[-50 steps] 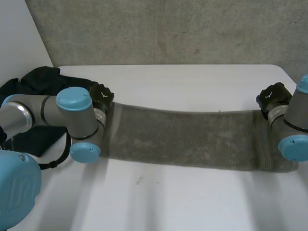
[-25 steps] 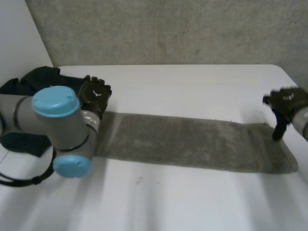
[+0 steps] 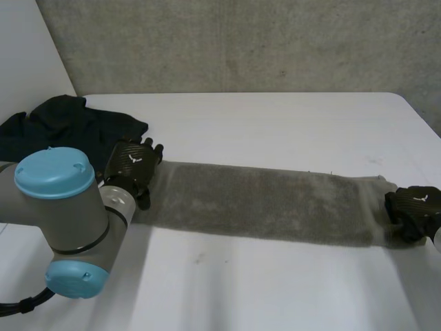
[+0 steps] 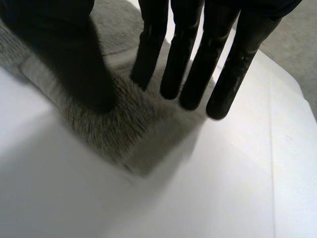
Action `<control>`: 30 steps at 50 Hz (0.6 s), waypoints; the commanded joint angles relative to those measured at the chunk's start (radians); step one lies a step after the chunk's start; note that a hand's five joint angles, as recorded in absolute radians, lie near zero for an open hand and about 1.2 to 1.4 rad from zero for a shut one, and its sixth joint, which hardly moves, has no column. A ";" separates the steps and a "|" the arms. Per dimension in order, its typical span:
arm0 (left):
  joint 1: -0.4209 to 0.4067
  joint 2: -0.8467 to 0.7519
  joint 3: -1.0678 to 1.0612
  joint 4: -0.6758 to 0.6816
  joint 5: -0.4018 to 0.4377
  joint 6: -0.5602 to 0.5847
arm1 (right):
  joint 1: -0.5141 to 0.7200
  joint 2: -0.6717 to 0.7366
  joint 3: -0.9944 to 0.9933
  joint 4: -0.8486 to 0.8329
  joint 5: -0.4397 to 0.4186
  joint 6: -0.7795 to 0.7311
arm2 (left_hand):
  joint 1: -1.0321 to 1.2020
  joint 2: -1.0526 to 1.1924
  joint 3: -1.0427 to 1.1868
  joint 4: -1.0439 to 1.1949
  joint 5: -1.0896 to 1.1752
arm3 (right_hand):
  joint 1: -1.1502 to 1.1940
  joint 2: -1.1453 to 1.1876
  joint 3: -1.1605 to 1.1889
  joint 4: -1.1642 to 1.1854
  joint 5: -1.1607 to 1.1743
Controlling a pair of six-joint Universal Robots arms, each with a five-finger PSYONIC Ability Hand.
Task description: Fold the laundry.
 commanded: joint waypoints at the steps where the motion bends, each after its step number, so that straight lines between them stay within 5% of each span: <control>1: 0.003 0.003 0.001 -0.001 -0.002 0.000 | -0.047 0.036 -0.032 -0.021 0.011 -0.004 | -0.018 -0.024 -0.031 -0.026 -0.044 | 0.514 0.369 0.374 0.372 0.392; 8: 0.006 0.017 -0.015 -0.001 -0.004 0.000 | -0.144 0.034 -0.074 -0.004 0.009 -0.055 | -0.018 -0.024 -0.031 -0.026 -0.044 | 0.514 0.369 0.374 0.372 0.392; 14: 0.023 0.037 -0.030 -0.001 -0.004 0.000 | -0.228 0.028 -0.093 -0.001 0.023 -0.262 | -0.018 -0.024 -0.031 -0.026 -0.044 | 0.514 0.369 0.374 0.372 0.392; 21: 0.030 0.055 -0.054 -0.001 -0.004 0.000 | -0.228 0.025 -0.196 0.008 0.141 -0.351 | -0.018 -0.024 -0.031 -0.026 -0.044 | 0.514 0.369 0.374 0.372 0.392; 23: 0.034 0.061 -0.061 -0.001 -0.005 0.000 | -0.210 0.021 -0.210 0.010 0.144 -0.356 | -0.018 -0.024 -0.031 -0.026 -0.044 | 0.514 0.369 0.374 0.372 0.392; 30: 0.046 0.084 -0.071 -0.001 -0.005 0.000 | 0.163 -0.018 -0.281 -0.005 0.110 -0.320 | -0.018 -0.024 -0.031 -0.026 -0.044 | 0.514 0.369 0.374 0.372 0.392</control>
